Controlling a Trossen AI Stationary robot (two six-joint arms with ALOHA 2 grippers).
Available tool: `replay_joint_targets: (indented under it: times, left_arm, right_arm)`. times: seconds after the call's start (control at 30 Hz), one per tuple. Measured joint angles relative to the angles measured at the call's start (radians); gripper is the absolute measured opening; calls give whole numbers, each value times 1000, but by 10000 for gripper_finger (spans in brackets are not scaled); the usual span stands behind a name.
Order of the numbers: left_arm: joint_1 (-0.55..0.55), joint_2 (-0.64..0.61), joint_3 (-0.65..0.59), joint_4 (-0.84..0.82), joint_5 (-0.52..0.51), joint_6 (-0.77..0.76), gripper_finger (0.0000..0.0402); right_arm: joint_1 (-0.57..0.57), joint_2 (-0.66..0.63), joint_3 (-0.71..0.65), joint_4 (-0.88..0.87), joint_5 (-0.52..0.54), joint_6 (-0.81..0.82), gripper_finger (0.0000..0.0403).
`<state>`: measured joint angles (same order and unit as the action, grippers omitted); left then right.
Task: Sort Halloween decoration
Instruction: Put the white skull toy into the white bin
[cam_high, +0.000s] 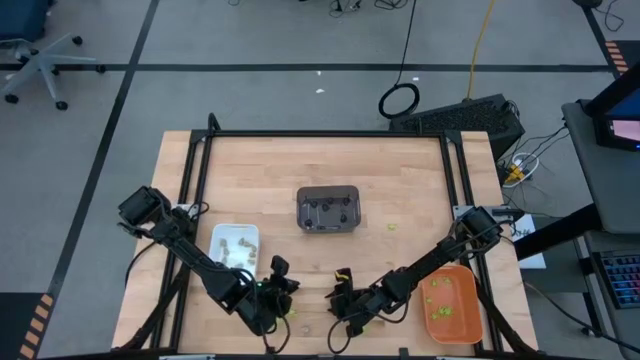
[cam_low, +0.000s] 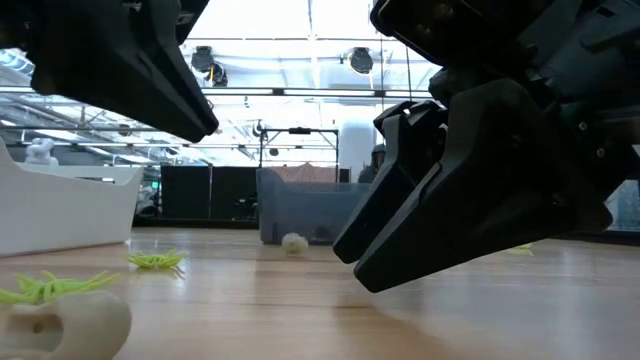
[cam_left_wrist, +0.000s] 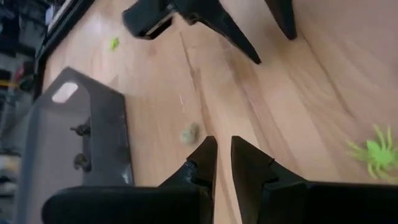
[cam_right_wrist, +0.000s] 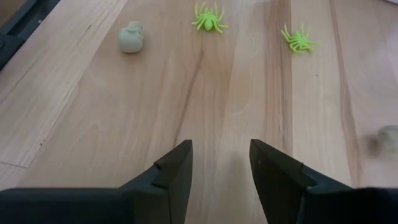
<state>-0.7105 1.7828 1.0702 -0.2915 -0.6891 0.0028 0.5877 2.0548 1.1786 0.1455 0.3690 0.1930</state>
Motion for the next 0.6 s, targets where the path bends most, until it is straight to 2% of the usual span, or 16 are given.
replay_joint_targets:
  times: [0.17,0.3,0.5,0.6]
  left_arm:
    - [32,0,0,7,10,-169,38]
    - [75,0,0,27,65,-282,38]
    - [122,1,0,63,95,-268,43]
    - [142,1,0,95,128,-251,66]
  right_arm:
    - [0,0,0,0,-2,5,148]
    - [3,-31,0,-22,-5,30,148]
    - [21,-111,0,-143,-4,113,148]
    - [32,-122,0,-170,-3,136,148]
